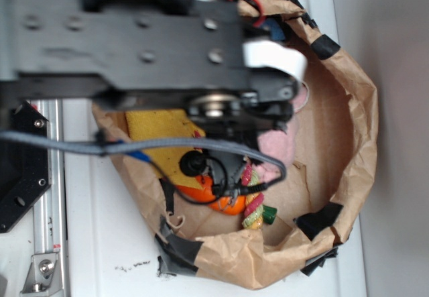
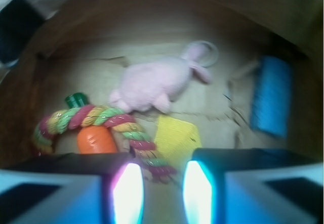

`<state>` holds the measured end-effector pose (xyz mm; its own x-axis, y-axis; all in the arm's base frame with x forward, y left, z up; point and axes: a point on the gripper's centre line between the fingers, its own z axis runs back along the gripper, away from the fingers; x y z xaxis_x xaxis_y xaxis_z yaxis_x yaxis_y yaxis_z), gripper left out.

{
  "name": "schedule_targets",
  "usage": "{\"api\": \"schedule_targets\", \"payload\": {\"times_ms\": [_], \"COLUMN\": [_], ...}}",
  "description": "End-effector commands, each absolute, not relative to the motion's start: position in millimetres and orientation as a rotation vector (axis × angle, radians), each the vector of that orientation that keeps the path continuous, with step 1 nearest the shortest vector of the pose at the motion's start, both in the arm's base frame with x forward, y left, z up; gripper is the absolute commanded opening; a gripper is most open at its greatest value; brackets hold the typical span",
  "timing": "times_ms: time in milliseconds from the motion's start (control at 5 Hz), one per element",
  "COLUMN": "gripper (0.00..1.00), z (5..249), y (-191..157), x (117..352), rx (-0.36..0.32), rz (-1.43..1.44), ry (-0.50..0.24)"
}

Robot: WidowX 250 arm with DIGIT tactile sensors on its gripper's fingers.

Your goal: Grab the multicolored rope.

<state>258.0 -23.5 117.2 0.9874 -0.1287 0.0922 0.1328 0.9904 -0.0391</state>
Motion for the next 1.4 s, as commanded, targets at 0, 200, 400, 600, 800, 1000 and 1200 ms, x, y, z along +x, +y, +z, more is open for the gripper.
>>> {"api": "schedule_targets", "payload": {"times_ms": [0,200,400,600,800,1000,1200], "gripper": [1.0,1.0,1.0,1.0,1.0,1.0,1.0], "z": [97.6,91.1,81.9,81.5,80.5,77.4,71.6], "y": [-65.5,-67.9,-69.4,-60.3,-15.1,1.6,10.1], "x": [280.8,277.0,276.7,267.8,240.4,239.4,246.1], "rx": [-0.12,-0.109,-0.164,-0.1,-0.021,0.001,0.043], "rz": [-0.282,-0.322,-0.357,-0.326,-0.37,-0.363,-0.364], "ry": [-0.059,-0.049,-0.06,-0.026,-0.027,-0.035,-0.031]}}
